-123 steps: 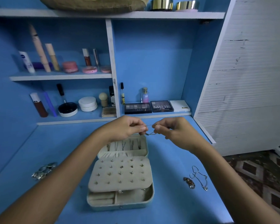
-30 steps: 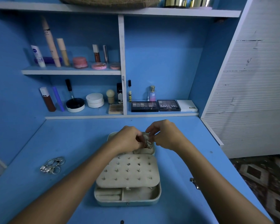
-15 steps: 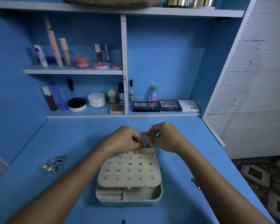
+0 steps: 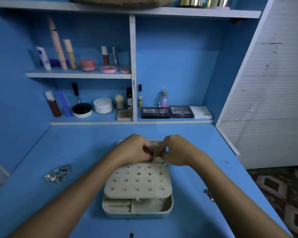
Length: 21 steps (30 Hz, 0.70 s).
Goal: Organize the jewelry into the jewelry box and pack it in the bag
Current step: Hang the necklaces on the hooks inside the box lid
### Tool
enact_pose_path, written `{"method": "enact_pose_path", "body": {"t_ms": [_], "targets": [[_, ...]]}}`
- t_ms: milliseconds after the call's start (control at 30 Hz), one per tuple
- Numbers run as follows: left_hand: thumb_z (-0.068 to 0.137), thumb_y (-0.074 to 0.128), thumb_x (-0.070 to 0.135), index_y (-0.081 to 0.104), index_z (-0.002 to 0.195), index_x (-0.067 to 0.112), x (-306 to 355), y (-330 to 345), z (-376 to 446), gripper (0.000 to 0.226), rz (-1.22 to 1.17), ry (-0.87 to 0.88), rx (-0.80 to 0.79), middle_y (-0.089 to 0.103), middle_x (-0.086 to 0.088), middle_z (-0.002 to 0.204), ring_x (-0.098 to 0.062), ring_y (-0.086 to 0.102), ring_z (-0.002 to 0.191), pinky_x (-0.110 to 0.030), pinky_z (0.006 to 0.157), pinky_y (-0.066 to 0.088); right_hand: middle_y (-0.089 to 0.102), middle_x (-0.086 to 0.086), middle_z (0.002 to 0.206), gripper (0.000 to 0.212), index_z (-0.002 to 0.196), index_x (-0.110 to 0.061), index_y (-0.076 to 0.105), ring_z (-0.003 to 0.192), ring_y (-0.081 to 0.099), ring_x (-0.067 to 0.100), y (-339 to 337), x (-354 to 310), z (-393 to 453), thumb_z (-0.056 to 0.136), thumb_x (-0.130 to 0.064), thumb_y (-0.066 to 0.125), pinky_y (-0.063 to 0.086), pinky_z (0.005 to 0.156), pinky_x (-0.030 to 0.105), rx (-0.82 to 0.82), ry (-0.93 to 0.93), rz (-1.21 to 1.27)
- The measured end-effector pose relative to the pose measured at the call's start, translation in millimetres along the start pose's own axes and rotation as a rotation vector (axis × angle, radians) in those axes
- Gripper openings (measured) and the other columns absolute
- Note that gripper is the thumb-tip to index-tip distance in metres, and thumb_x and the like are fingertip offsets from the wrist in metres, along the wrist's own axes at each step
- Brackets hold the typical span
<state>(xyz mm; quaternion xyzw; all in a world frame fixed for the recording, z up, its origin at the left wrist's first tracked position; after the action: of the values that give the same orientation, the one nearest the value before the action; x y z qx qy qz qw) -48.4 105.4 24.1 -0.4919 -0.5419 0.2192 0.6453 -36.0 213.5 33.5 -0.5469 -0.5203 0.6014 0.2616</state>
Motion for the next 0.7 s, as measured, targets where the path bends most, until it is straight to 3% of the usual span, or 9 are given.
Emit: {"method": "enact_pose_path", "body": {"t_ms": [100, 233, 333, 433, 567, 700], "targets": [[0.083, 0.074, 0.024, 0.079, 0.098, 0.031, 4.1, 2.1, 1.2, 0.017, 0.018, 0.007, -0.021, 0.070, 0.010, 0.089, -0.006, 0.062, 0.083, -0.030, 0.080, 0.055, 0.053, -0.018, 0.084, 0.030, 0.096, -0.030, 0.078, 0.093, 0.055, 0.012, 0.1, 0.6, -4.0, 0.083, -0.012, 0.056, 0.048, 0.077, 0.022, 0.009, -0.001, 0.013], [0.085, 0.073, 0.027, 0.079, 0.094, 0.027, 4.2, 2.4, 4.5, 0.011, 0.047, -0.004, -0.026, 0.067, 0.010, 0.086, -0.006, 0.061, 0.082, -0.029, 0.077, 0.054, 0.053, -0.008, 0.107, 0.015, 0.091, -0.031, 0.075, 0.103, 0.057, 0.016, -5.3, 6.4, -3.4, 0.084, -0.023, 0.065, 0.047, 0.081, 0.026, 0.071, 0.027, -0.019], [0.084, 0.074, 0.031, 0.078, 0.089, 0.025, 2.6, 1.5, 9.1, 0.009, 0.052, -0.016, -0.006, 0.068, 0.007, 0.087, -0.012, 0.063, 0.083, -0.037, 0.079, 0.056, 0.059, -0.006, 0.105, 0.012, 0.088, -0.028, 0.076, 0.100, 0.060, 0.018, -2.6, 12.4, -0.9, 0.083, -0.025, 0.066, 0.054, 0.083, 0.031, 0.057, 0.071, -0.044], [0.083, 0.077, 0.028, 0.077, 0.090, 0.025, 5.2, 3.0, 10.6, 0.008, 0.000, -0.015, -0.003, 0.070, 0.007, 0.090, -0.010, 0.064, 0.083, -0.035, 0.080, 0.056, 0.068, -0.001, 0.096, 0.021, 0.089, -0.021, 0.076, 0.094, 0.066, 0.022, 2.3, 19.2, 1.7, 0.077, -0.032, 0.063, 0.060, 0.079, 0.039, 0.029, 0.132, -0.074], [0.085, 0.073, 0.018, 0.078, 0.093, 0.024, 5.8, 0.8, 13.0, 0.011, -0.006, -0.016, 0.010, 0.073, 0.007, 0.093, -0.009, 0.065, 0.084, -0.033, 0.081, 0.057, 0.071, -0.001, 0.096, 0.026, 0.093, -0.021, 0.076, 0.091, 0.066, 0.021, 3.3, 20.8, 3.7, 0.074, -0.035, 0.065, 0.060, 0.078, 0.037, 0.022, 0.154, -0.091], [0.084, 0.069, 0.013, 0.077, 0.093, 0.030, -0.4, 0.4, 14.7, 0.021, -0.006, -0.049, 0.020, 0.072, 0.010, 0.095, -0.009, 0.066, 0.087, -0.034, 0.083, 0.058, 0.064, -0.010, 0.095, 0.010, 0.086, -0.030, 0.075, 0.091, 0.063, 0.017, 0.7, 15.6, 3.0, 0.078, -0.028, 0.069, 0.054, 0.072, 0.027, 0.055, 0.117, -0.061]]}}
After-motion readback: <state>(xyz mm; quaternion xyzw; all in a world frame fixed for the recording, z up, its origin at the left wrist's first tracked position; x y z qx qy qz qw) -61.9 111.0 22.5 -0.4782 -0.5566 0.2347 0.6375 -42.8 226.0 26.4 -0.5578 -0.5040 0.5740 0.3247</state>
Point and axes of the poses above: each hand's wrist, its own z-axis towards the middle knuckle, its own y-axis out of the palm, x = y × z, the point moved 10 cm from there along z, towards the middle knuckle
